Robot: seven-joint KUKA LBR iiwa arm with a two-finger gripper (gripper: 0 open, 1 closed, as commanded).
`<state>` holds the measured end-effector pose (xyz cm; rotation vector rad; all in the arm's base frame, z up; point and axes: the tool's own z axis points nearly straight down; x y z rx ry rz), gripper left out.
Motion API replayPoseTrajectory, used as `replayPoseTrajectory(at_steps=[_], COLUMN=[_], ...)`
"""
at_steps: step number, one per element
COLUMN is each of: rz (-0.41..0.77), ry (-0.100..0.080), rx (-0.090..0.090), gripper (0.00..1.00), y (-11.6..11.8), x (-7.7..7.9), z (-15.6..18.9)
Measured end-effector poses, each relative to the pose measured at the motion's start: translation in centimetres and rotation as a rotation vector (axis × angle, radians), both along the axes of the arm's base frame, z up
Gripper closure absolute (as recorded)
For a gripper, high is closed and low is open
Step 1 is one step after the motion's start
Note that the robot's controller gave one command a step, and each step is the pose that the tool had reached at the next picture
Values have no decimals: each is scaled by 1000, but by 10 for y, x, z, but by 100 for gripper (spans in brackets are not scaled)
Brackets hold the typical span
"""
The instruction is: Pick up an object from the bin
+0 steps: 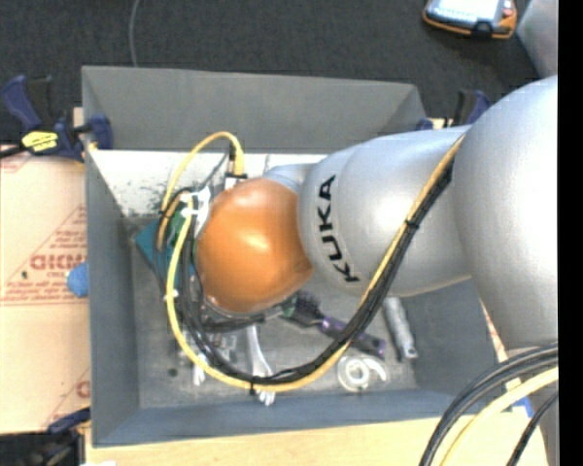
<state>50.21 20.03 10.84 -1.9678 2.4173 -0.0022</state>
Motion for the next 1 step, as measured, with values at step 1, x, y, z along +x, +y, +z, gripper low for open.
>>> replayPoseTrajectory(at_steps=[1], rz=[0], ry=[-8], rx=[3], gripper=[100], y=[1], x=[2], z=[33])
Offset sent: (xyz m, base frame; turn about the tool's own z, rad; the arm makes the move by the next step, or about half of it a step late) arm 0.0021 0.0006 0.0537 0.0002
